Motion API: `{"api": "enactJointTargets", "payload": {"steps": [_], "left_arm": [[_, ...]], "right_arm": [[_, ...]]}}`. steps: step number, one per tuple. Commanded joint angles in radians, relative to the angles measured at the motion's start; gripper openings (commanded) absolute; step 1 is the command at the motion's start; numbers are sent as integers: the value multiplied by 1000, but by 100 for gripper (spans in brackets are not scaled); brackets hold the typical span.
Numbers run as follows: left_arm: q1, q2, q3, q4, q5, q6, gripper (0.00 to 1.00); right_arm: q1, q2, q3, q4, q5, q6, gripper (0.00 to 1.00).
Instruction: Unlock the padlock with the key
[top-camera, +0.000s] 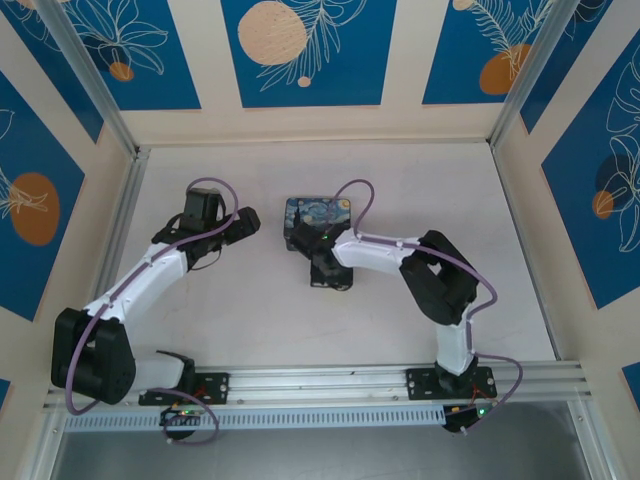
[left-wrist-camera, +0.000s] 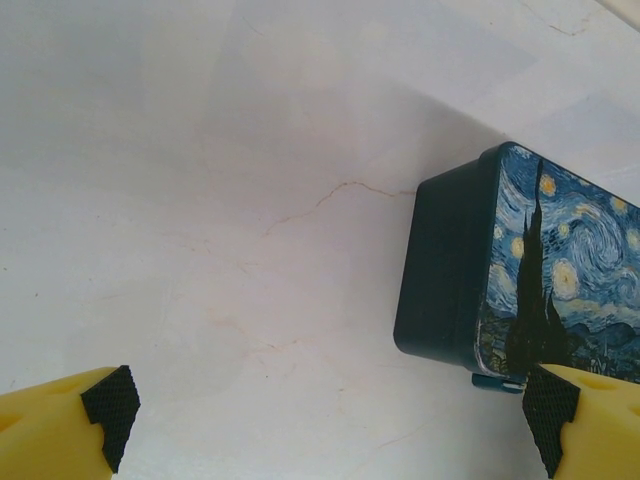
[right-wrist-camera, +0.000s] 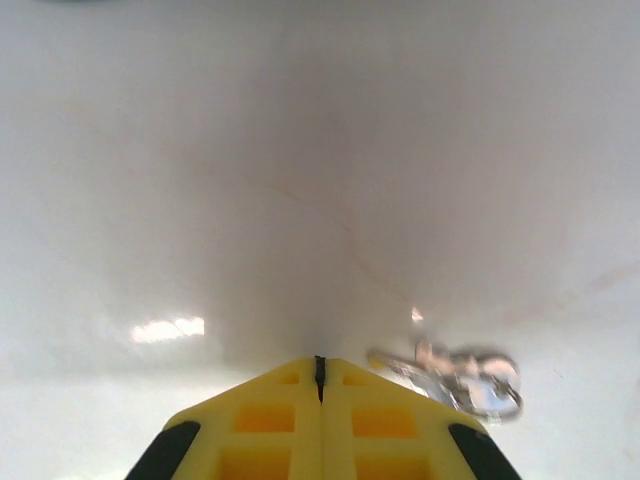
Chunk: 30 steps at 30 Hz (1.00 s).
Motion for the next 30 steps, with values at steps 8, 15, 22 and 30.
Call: {"api": "enactJointTargets", "payload": {"steps": [8, 15, 22, 30], "left_arm": [[9, -38, -1, -8, 80, -31, 100], [-5, -37, -12, 6, 105, -57, 100], [-33, -22, -4, 15, 106, -80, 100], [-67, -2, 8, 16, 89, -93, 100]], "right_arm": [[-31, -311, -229, 48, -24, 36, 52], [-170, -348, -330, 283, -231, -157, 66], [-219, -253, -279, 320, -311, -263, 61], [-214, -175, -243, 333, -338, -296, 53]]}}
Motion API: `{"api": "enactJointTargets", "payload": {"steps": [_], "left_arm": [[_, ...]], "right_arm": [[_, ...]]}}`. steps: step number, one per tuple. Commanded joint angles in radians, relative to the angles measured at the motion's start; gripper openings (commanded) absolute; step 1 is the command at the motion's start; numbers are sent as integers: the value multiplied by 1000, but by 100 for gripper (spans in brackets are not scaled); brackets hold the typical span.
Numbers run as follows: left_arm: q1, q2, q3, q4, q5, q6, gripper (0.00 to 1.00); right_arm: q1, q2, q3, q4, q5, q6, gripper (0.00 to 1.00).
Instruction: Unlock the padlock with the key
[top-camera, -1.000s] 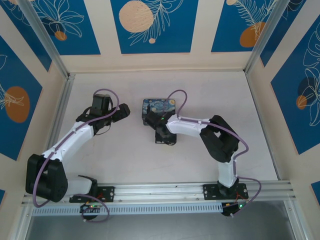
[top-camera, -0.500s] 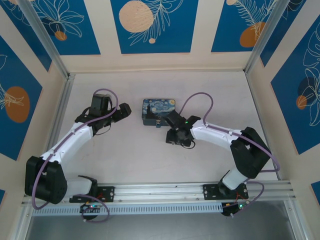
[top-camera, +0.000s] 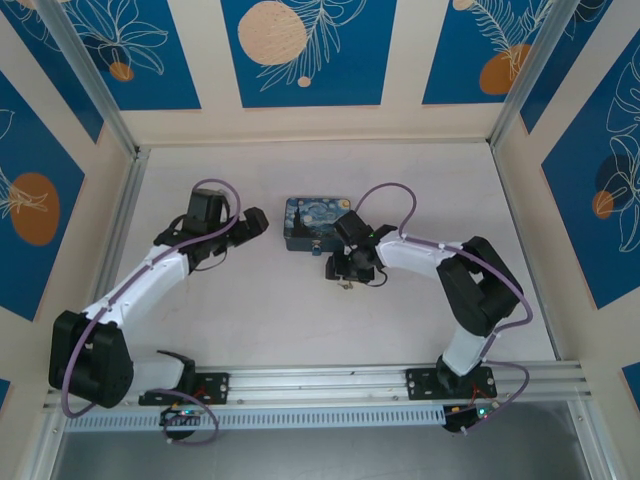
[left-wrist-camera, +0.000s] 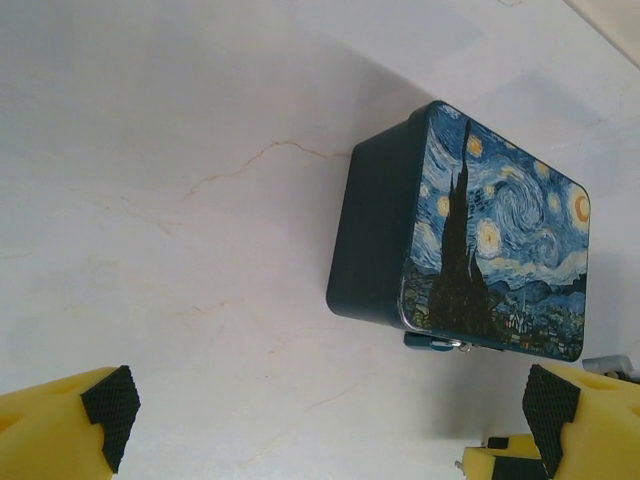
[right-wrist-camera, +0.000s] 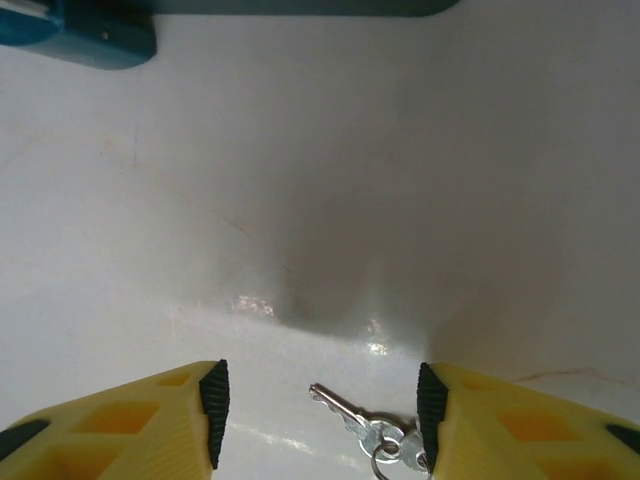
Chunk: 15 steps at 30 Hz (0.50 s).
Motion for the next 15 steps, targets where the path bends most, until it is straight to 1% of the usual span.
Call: {"api": "enactJointTargets", "payload": {"steps": [1, 5, 15], "left_arm": [[-18, 13, 9, 12, 1, -15, 100], [-25, 20, 15, 10, -6, -16, 100], [-39, 39, 30, 12, -13, -15, 100]], "right_arm": [[0, 11, 27, 7, -43, -32, 53], [3, 2, 2, 7, -49, -27, 51], [3, -45, -62, -22, -58, -13, 50]]}}
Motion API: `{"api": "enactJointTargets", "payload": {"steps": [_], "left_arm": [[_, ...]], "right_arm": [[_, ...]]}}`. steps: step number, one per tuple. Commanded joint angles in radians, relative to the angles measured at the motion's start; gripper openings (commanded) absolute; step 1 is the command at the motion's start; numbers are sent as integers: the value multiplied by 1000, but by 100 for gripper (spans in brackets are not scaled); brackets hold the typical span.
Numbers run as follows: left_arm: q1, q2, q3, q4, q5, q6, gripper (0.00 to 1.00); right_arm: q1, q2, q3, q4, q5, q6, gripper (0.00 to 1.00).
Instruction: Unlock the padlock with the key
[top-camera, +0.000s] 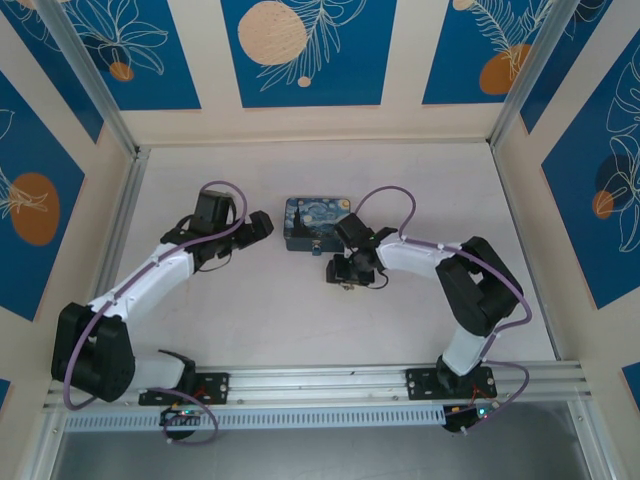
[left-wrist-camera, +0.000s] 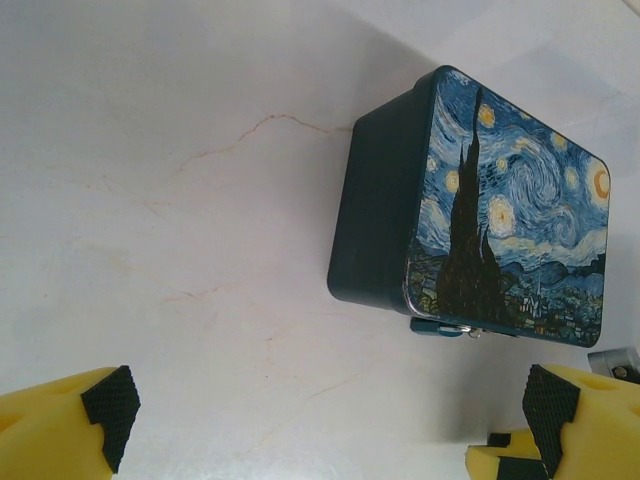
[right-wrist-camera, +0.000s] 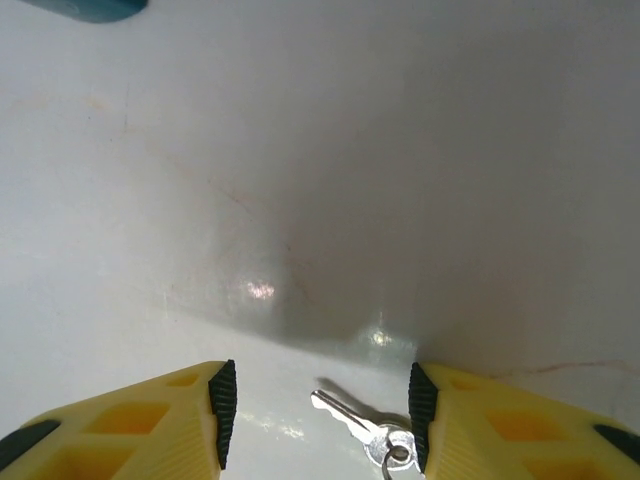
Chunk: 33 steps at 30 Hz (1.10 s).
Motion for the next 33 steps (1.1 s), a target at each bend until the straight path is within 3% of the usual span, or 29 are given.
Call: {"api": "enactJointTargets", "payload": {"steps": [1, 14, 33], "left_arm": [[-12, 6, 30, 11, -9, -14, 100], [-13, 3, 28, 8, -14, -8, 100], [-13, -3, 46, -16, -17, -2, 100]], "right_arm": [[3, -41, -31, -44, -25, -1, 50], [89, -126, -49, -97, -63, 27, 50], [55, 0, 79, -191, 127, -214, 51]]}}
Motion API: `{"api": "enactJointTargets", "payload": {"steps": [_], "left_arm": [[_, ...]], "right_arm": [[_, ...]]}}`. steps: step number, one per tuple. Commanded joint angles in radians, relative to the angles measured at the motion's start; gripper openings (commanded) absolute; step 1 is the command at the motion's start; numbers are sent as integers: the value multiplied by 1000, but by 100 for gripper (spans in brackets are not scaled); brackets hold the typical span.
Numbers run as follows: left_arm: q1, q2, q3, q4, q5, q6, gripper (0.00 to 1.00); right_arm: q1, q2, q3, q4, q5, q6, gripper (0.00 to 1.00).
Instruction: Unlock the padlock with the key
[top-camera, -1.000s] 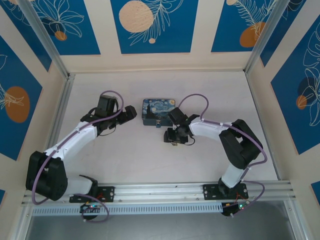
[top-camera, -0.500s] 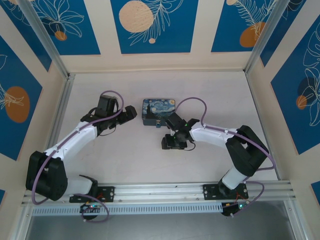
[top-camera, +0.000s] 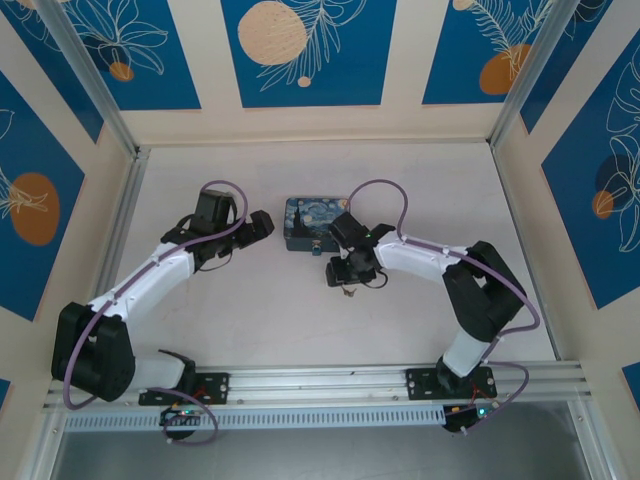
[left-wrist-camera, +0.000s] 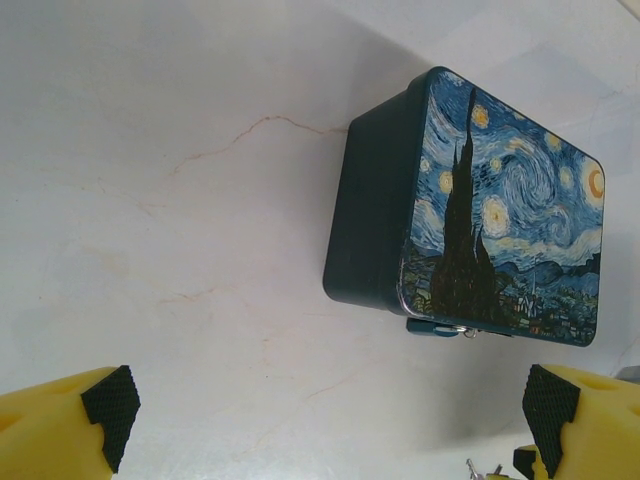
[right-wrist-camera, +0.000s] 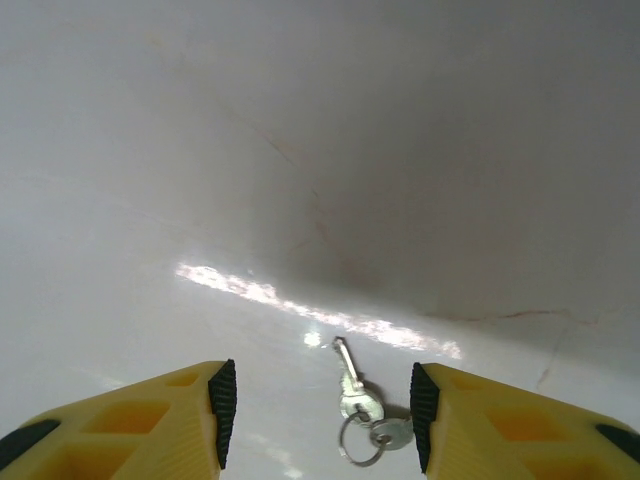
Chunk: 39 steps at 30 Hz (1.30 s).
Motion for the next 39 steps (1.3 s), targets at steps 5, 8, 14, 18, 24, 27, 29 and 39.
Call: {"api": "enactJointTargets", "payload": {"steps": [5, 8, 14, 18, 24, 27, 29, 39], "left_arm": [[-10, -2, 46, -17, -16, -3, 100], [-11, 1, 49, -18, -17, -5, 100], [-12, 3, 53, -21, -16, -7, 100], [-12, 2, 55, -23, -17, -7, 100], [-14, 9, 57, -22, -19, -9, 100], [-15, 11, 59, -22, -17, -9, 100], [-15, 12, 61, -20, -17, -10, 100], [-23, 24, 62, -15, -19, -14, 100]], "right_arm": [[23, 37, -6, -41, 34, -75, 50], [35, 47, -5, -40, 42, -90, 48], [44, 82, 10, -52, 63, -111, 44], [47, 76, 1, -62, 70, -109, 44], [53, 40, -29, -62, 70, -95, 43], [59, 24, -43, -62, 71, -92, 43], [61, 16, -55, -63, 73, -89, 43], [63, 24, -65, -46, 72, -86, 42]]}}
